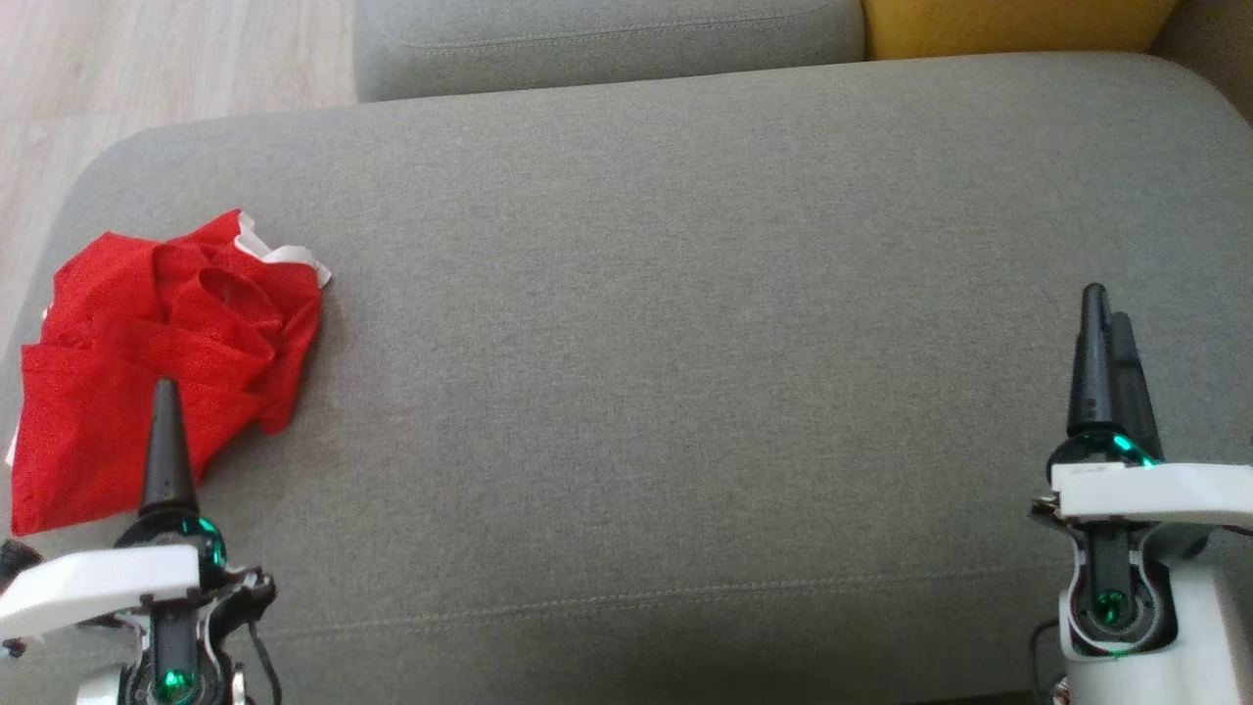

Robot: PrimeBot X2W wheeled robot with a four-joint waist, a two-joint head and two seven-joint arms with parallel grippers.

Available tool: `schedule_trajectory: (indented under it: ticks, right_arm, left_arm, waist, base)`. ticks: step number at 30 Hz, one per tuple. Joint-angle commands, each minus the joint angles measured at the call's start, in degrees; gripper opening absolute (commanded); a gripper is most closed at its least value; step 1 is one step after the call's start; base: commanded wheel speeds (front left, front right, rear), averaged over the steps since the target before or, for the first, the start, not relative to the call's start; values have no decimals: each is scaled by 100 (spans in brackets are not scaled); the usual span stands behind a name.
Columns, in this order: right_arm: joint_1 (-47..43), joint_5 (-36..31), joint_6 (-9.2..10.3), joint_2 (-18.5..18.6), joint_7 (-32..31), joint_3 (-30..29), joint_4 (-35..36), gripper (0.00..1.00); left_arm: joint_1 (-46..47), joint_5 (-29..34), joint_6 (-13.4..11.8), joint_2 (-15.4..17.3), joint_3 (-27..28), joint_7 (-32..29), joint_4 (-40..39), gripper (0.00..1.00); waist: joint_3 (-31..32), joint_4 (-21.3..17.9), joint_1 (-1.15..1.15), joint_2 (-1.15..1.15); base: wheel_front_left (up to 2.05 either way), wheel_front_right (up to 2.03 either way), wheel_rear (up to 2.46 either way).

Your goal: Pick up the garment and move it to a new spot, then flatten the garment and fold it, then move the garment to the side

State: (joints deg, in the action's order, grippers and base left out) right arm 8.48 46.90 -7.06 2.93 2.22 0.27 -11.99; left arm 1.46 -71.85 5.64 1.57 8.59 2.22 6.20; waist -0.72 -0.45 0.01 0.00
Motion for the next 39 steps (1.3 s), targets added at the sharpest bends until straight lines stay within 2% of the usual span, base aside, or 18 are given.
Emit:
schedule_trajectory:
  ticks: [1,16,26,31,39]
  right_arm:
    - [344,-230,-26,81,63,114,253,100]
    - [428,-1639,-30,9,297,337,305,100]
    - [486,-2637,-32,-10,464,527,237,100]
    - [515,-3176,-33,-11,548,633,182,100]
    - [472,-3718,-35,-10,699,764,136,100]
  left_arm:
    - [307,144,-14,81,140,62,-285,100]
    - [282,1855,-204,91,-302,296,-918,100]
    - [235,3707,-460,129,-945,464,-1117,100]
    - [176,4461,-836,420,-1396,547,-948,100]
    - [221,5104,-1531,856,-2128,698,-566,100]
  waist:
    - [0,-6,-1,0]
    - [-46,-76,-1,0]
    - [-80,-135,-1,0]
    - [-80,-170,-1,0]
    - [-65,-172,-1,0]
  base:
    - [0,0,0]
    - [0,0,0]
    - [0,0,0]
    - [0,0,0]
    - [0,0,0]
